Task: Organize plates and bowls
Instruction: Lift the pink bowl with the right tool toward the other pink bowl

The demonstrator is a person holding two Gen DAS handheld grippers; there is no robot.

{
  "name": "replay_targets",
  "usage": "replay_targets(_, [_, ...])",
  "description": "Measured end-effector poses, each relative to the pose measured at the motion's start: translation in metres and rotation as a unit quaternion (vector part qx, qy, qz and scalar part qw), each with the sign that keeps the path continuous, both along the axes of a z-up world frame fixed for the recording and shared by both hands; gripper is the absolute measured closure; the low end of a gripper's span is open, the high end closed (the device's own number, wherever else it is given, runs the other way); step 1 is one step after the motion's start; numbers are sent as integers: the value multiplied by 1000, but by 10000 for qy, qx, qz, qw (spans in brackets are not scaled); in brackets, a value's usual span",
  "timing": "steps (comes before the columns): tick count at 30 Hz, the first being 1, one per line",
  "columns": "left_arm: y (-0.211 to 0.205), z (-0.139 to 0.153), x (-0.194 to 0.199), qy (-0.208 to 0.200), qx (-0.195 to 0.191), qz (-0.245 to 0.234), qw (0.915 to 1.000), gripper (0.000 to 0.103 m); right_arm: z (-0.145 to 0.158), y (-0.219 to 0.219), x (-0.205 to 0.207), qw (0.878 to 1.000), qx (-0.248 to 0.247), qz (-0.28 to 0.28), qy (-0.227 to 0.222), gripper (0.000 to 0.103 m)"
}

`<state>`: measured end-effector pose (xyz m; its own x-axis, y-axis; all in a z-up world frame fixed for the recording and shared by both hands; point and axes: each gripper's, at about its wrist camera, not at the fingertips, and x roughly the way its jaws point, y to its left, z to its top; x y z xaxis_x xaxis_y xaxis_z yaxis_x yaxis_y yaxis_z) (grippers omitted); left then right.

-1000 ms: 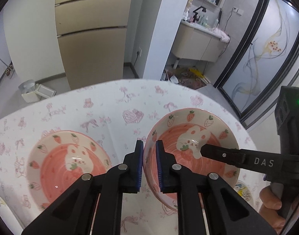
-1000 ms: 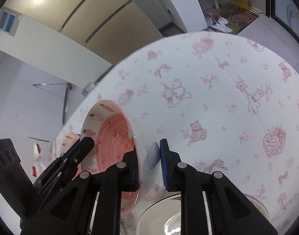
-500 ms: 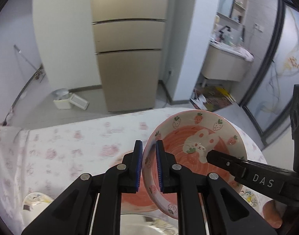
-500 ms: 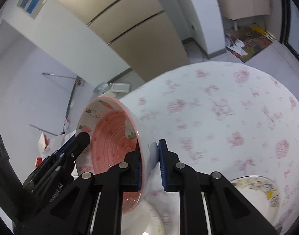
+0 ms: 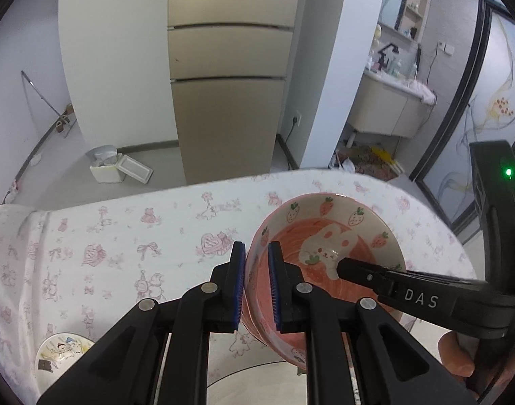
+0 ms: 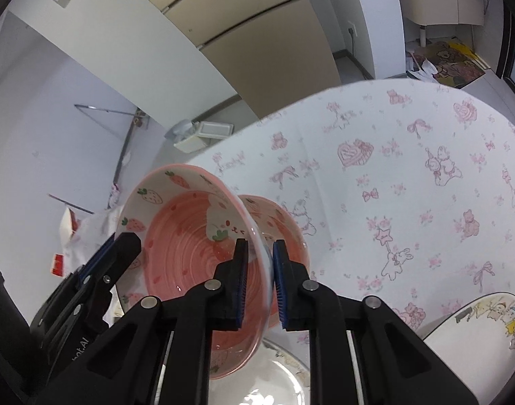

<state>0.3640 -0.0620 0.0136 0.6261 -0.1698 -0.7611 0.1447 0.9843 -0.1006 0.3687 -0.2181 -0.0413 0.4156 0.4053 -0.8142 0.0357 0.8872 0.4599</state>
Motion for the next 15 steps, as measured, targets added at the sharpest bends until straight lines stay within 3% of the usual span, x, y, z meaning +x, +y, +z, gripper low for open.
replay_targets(10, [4, -13, 6, 111, 28, 51, 9999, 89, -14, 15, 3, 9991, -352, 227, -30, 88])
replay_targets(15, [13, -24, 13, 263, -12, 116, 9996, 89, -13, 30, 0, 9964, -752, 356, -159, 88])
